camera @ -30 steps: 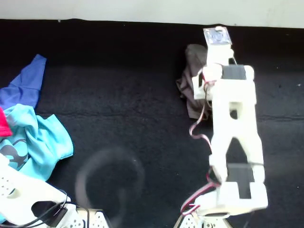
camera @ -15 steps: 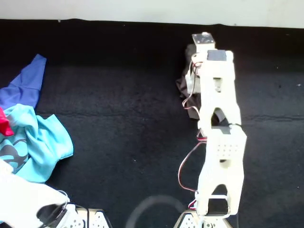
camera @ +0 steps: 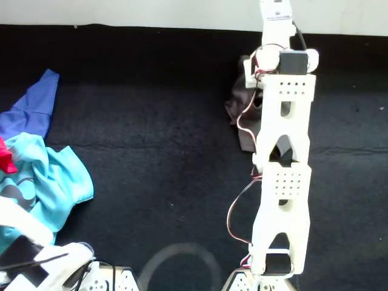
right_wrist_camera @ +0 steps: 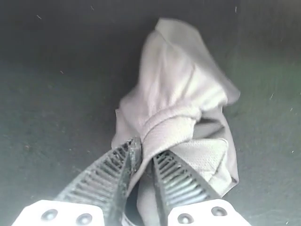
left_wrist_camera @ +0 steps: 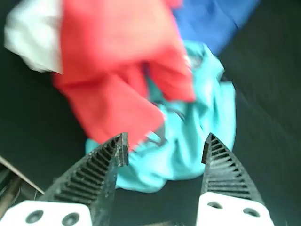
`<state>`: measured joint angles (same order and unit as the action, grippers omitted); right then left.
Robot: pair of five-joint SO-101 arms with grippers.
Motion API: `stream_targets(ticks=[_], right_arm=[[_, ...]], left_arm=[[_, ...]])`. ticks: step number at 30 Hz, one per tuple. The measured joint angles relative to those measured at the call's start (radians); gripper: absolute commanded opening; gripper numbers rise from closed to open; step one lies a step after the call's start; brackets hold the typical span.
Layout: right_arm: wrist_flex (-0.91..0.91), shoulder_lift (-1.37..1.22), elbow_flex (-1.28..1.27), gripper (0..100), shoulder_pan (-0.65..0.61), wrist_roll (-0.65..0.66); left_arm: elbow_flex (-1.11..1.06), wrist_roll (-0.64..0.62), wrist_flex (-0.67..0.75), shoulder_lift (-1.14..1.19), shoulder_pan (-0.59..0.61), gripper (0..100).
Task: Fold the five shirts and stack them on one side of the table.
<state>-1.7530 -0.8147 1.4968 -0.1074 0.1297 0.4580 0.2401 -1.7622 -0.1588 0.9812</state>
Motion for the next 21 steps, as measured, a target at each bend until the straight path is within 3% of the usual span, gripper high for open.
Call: stream_targets(ticks=[10, 15, 21], right_arm=[[0.000, 0.388, 0.014, 0.5, -0.232, 0.000], [0.000, 0.496, 0.026, 0.5, -0.328, 0.000], [0.166, 0.575, 0.026, 0.5, -0.338, 0.000]], left_arm=[[-0.377, 0.000, 0.034, -0.002, -0.331, 26], [-0.471, 0.000, 0.086, -0.002, -0.356, 26], [-0.489, -0.002, 0.103, -0.002, -0.361, 26]])
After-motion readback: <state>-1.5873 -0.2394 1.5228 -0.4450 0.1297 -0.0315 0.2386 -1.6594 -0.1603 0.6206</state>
